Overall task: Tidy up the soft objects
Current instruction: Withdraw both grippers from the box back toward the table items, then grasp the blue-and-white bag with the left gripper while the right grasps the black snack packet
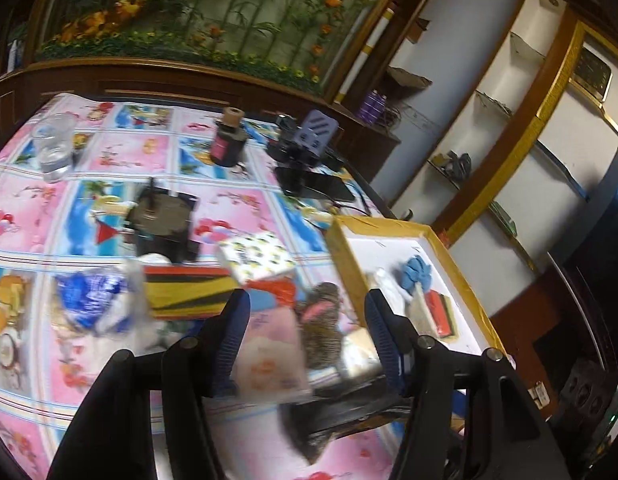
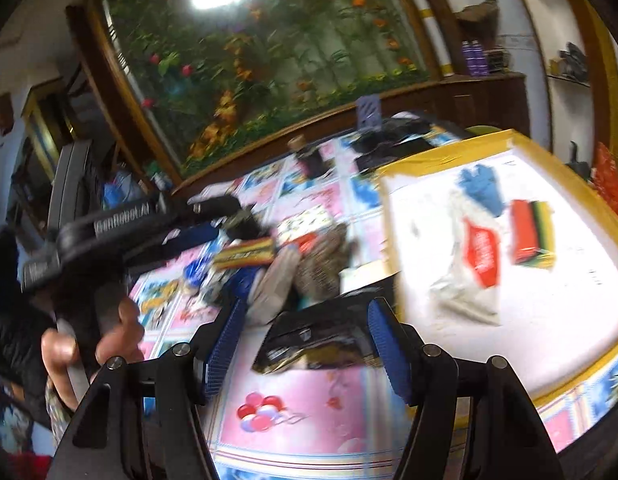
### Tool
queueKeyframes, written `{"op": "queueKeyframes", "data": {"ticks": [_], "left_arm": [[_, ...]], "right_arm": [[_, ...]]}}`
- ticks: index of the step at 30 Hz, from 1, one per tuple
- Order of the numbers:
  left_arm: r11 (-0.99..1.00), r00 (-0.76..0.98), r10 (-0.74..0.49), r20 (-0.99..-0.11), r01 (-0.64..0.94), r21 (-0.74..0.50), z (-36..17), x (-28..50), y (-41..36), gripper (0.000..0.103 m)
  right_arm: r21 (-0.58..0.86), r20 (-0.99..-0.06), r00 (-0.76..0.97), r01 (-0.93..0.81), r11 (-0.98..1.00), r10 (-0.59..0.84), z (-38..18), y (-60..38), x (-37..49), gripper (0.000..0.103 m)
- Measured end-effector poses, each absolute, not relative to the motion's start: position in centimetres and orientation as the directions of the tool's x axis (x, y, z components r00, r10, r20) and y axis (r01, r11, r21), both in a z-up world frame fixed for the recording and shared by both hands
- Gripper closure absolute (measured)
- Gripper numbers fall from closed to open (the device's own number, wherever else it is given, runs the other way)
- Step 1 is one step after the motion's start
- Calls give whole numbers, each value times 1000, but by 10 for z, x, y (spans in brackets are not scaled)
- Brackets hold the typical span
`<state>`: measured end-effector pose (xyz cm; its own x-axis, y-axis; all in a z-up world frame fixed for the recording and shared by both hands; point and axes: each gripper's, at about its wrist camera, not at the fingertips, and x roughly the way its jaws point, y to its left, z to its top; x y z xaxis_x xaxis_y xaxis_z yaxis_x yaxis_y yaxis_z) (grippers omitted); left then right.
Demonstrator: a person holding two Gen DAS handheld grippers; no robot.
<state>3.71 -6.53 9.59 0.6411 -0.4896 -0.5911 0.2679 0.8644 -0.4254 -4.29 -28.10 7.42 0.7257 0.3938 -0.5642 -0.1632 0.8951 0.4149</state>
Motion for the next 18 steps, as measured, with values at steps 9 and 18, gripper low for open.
{"op": "queueKeyframes", "data": {"ticks": [9, 18], "left_arm": [[939, 688, -315, -654, 125, -321, 89, 63, 21, 34], [958, 548, -268, -792, 64, -280, 35, 116, 44, 34]], "right_arm": [[377, -578, 719, -183, 908, 384, 70, -263, -28, 28], [331, -683, 626, -195, 923, 377, 66, -265, 42, 20]]}}
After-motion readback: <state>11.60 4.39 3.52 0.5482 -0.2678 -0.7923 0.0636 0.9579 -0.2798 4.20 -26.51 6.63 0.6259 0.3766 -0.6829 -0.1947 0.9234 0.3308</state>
